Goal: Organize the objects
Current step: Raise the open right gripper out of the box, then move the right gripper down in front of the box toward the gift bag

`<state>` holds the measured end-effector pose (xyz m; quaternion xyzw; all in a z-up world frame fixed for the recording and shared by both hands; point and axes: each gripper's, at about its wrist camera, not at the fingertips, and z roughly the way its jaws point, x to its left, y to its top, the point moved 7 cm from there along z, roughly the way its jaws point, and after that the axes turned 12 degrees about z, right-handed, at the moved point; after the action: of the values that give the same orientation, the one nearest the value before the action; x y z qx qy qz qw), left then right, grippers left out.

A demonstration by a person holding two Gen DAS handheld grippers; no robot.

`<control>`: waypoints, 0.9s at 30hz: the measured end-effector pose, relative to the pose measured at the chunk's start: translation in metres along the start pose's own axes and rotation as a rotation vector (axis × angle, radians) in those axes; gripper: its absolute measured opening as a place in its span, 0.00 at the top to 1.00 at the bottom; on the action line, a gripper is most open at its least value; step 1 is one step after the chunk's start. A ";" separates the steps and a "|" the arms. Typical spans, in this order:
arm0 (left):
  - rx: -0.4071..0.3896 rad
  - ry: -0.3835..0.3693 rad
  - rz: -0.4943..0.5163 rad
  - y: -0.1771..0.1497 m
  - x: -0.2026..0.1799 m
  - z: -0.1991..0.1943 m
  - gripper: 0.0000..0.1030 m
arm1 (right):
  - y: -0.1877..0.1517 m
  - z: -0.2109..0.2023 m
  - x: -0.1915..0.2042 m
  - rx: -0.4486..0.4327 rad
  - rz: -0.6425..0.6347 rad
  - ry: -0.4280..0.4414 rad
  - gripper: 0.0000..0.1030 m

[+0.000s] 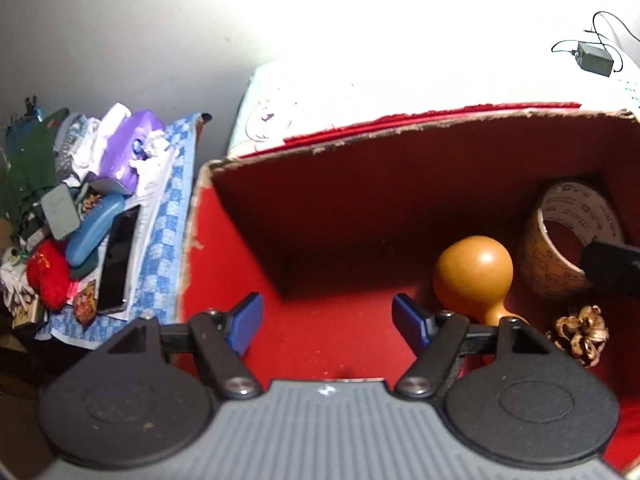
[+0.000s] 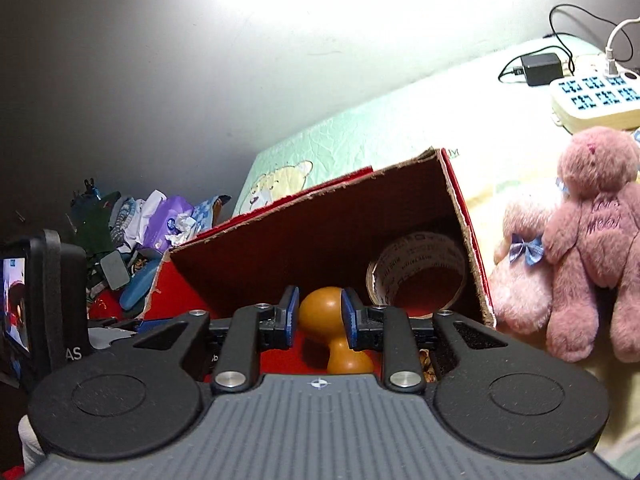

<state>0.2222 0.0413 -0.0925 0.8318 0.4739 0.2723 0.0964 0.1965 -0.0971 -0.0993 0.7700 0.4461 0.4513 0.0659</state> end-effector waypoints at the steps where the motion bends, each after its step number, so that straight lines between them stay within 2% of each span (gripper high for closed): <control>1: -0.005 0.006 -0.002 -0.001 0.001 -0.005 0.26 | 0.001 -0.004 0.001 -0.015 -0.012 0.008 0.75; 3: -0.016 0.009 -0.011 -0.003 0.003 -0.013 0.24 | 0.001 -0.009 0.006 -0.047 -0.036 0.023 0.74; 5: -0.028 0.015 -0.017 -0.005 0.004 -0.023 0.22 | -0.002 -0.015 0.008 -0.071 -0.068 0.033 0.68; 7: -0.035 0.026 -0.023 -0.008 0.008 -0.029 0.19 | -0.004 -0.023 0.008 -0.073 -0.086 0.048 0.67; 11: -0.046 0.037 -0.045 -0.014 0.010 -0.046 0.14 | -0.012 -0.032 0.013 -0.036 -0.102 0.090 0.66; 27: -0.024 0.101 -0.120 -0.054 0.014 -0.086 0.12 | -0.041 -0.060 0.016 0.093 -0.153 0.187 0.66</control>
<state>0.1410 0.0730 -0.0382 0.7858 0.5241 0.3132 0.0985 0.1287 -0.0790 -0.0740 0.6905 0.5281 0.4938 0.0223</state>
